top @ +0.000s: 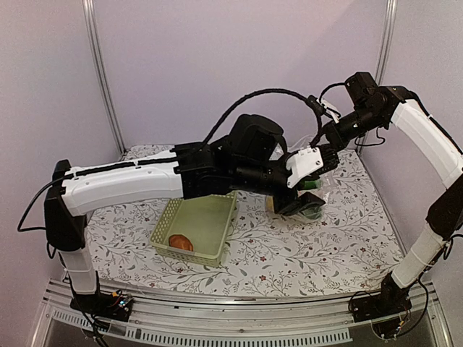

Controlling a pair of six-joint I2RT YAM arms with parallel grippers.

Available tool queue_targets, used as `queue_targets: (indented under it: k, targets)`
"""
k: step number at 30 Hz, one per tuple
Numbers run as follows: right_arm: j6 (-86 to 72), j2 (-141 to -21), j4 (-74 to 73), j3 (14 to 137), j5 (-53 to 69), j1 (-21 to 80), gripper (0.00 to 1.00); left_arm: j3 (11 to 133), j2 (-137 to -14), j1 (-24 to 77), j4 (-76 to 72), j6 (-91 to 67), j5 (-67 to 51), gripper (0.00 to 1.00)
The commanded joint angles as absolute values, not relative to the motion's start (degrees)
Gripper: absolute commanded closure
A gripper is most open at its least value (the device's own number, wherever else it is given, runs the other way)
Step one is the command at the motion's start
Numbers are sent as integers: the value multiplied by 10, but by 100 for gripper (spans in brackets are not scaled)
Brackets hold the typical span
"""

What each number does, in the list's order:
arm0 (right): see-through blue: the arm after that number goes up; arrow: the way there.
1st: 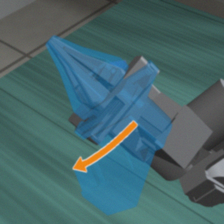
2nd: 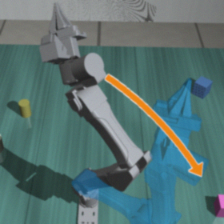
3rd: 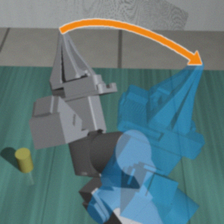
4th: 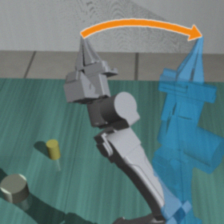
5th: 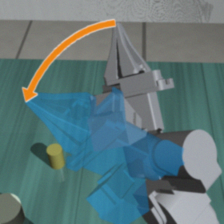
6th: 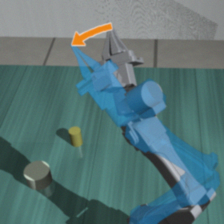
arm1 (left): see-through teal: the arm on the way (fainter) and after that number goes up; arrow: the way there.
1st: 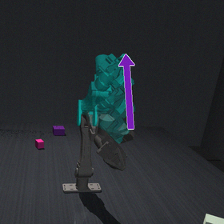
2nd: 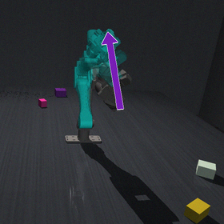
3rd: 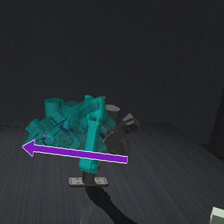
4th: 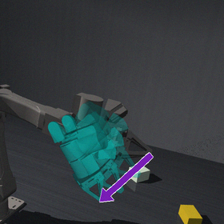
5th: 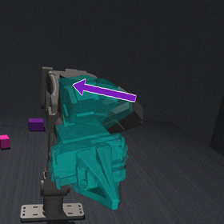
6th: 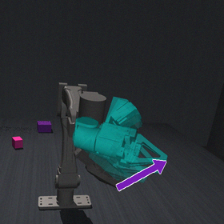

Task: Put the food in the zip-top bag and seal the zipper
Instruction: Adjust the zipper food storage bag at the center of the board.

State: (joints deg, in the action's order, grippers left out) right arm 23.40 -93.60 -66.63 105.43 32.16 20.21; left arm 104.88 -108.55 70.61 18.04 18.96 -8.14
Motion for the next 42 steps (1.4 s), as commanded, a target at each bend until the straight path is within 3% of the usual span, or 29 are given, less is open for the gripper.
queue_targets:
  k: [1,7,15,18,23,29,31,32,34,36,42]
  targets:
    - [240,-925,-670,1051,336,205,100,1091,-1133,710,303,207,-54,41]
    - [243,-921,-673,1047,346,205,100,1181,-1198,711,387,219,40,51]
    - [245,-924,-672,1052,341,205,100,1252,-1209,712,404,246,43,94]
    - [235,-926,-658,1061,313,205,100,1267,-1192,712,371,250,35,100]
    - [218,-921,-634,1065,239,205,100,1219,-1173,709,316,278,29,100]
    - [218,-917,-627,1078,222,205,100,1270,-1221,709,338,294,73,100]
    - [217,-915,-617,1085,202,205,100,1267,-1217,709,319,295,87,93]
    - [218,-913,-610,1087,193,205,100,1262,-1212,709,306,294,97,84]
    - [218,-909,-596,1093,171,203,100,1245,-1197,710,275,289,120,57]
    - [216,-908,-586,1102,151,200,100,1212,-1171,711,231,280,158,42]
    - [211,-920,-570,1131,141,175,100,1032,-1039,704,106,205,202,28]
